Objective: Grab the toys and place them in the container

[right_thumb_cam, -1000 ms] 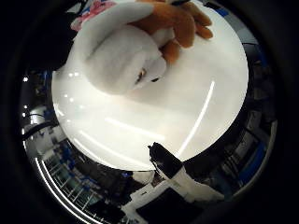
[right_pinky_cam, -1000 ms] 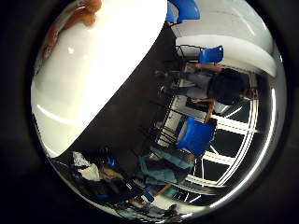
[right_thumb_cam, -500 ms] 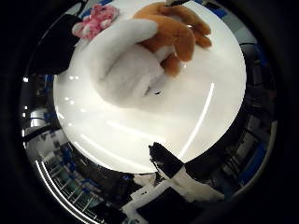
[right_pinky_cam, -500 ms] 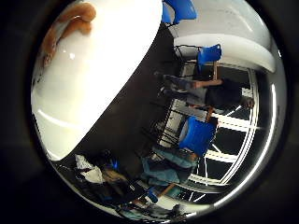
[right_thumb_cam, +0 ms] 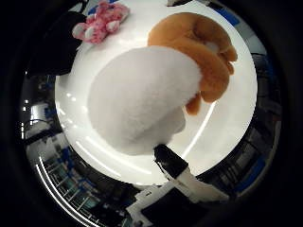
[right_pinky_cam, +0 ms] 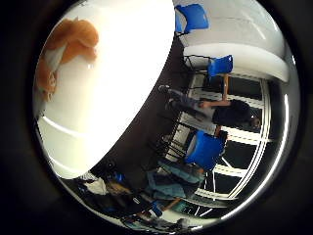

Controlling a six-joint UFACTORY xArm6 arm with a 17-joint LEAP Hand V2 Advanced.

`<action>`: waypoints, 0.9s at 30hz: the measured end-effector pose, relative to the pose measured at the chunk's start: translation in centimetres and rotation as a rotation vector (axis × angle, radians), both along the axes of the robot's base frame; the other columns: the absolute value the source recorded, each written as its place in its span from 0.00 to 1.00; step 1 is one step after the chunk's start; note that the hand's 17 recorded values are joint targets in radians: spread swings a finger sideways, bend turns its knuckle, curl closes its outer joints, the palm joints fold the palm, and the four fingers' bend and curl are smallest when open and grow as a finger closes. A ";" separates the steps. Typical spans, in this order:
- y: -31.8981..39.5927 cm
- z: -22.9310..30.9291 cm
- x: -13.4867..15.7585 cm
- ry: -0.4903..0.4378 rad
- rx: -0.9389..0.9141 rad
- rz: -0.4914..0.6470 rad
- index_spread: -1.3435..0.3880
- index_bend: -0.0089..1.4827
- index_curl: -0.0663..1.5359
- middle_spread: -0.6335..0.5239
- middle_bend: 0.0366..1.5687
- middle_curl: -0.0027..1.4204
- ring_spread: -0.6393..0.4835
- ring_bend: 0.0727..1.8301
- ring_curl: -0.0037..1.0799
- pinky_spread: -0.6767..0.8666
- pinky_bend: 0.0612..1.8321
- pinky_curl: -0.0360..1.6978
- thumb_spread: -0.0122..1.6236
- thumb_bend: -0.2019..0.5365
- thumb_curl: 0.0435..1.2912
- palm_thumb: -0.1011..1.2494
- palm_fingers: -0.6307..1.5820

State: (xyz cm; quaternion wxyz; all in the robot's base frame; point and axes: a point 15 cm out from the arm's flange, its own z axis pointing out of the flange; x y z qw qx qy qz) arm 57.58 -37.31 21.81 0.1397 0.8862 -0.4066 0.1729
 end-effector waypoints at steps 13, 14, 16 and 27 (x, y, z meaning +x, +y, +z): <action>-0.1 -3.3 -1.1 0.063 0.018 -0.010 0.53 0.12 0.22 0.50 0.10 0.21 0.69 0.13 0.25 0.67 0.19 0.19 0.63 0.24 0.21 0.50 0.34; -0.3 -3.4 -1.3 0.065 0.019 -0.014 0.53 0.12 0.22 0.49 0.10 0.21 0.68 0.13 0.25 0.67 0.19 0.19 0.63 0.24 0.21 0.50 0.35; -0.6 -3.4 -1.5 0.066 0.020 -0.019 0.53 0.12 0.22 0.46 0.13 0.22 0.64 0.15 0.25 0.67 0.18 0.19 0.63 0.24 0.21 0.50 0.39; -1.1 -3.8 -4.5 0.162 0.052 -0.065 0.54 0.11 0.21 0.30 0.32 0.31 0.29 0.43 0.36 0.21 0.33 0.19 0.64 0.25 0.22 0.52 0.80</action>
